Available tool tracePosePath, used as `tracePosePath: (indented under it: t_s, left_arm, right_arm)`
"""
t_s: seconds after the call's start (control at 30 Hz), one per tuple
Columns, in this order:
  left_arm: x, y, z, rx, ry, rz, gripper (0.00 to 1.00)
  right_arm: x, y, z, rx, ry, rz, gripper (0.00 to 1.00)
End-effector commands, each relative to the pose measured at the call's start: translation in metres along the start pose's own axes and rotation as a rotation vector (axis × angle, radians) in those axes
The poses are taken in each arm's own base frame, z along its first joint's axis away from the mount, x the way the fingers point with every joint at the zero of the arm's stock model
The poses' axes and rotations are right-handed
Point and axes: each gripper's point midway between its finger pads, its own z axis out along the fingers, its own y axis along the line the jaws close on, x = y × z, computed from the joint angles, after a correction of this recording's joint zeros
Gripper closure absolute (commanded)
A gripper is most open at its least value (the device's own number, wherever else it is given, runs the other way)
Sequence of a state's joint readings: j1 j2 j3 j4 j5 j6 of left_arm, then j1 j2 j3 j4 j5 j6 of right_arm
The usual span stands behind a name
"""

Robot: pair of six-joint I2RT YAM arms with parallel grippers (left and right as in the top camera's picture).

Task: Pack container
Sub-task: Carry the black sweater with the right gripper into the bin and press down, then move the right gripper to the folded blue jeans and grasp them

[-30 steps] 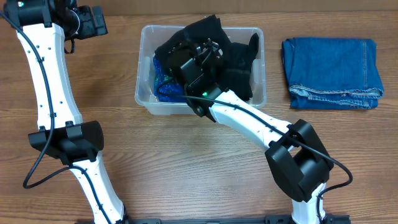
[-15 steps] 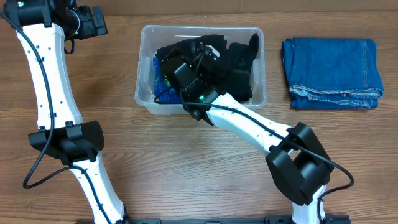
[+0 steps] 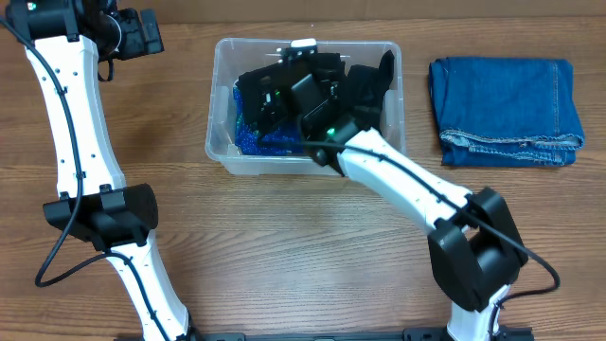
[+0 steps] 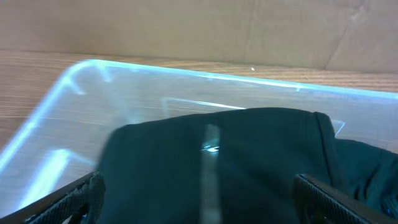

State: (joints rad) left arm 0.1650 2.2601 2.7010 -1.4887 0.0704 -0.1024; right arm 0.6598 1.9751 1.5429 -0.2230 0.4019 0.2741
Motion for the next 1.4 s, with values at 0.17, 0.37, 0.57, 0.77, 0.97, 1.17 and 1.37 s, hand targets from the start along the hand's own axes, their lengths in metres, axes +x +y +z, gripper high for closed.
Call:
tracePosePath:
  t_s: [0.17,0.37,0.57,0.77,0.97,1.17,1.37]
  left_arm:
    - [-0.002,-0.002,-0.002,0.007,-0.009,-0.007,0.0]
    - [-0.002,-0.002,-0.002,0.007,-0.009,-0.007,0.0]
    - [-0.002,-0.002,-0.002,0.007,-0.009,-0.007,0.0]
    - [-0.002,-0.002,-0.002,0.007,-0.009,-0.007,0.0]
    - [-0.002,-0.002,-0.002,0.007,-0.009,-0.007,0.0]
    - [-0.002,-0.002,-0.002,0.007,-0.009,-0.007,0.0]
    - [-0.002,-0.002,-0.002,0.007,-0.009,-0.007,0.0]
  right_arm:
    - [0.048,-0.007,0.049,-0.072,0.138,-0.029,0.0]
    - [0.103,-0.018,0.063,-0.025,0.286,-0.074,0.0]
    - [0.064,-0.015,0.045,-0.034,0.216,-0.057,0.0]
    - [-0.092,-0.028,-0.074,-0.078,-0.079,0.039,0.0]
    - [-0.138,-0.156,-0.163,0.289,-0.196,0.186,0.0]
    - [-0.059,-0.308,-0.183,0.558,0.04,0.688,0.0]
    - [-0.002,-0.367,-0.161,0.53,0.222,0.935,0.0]
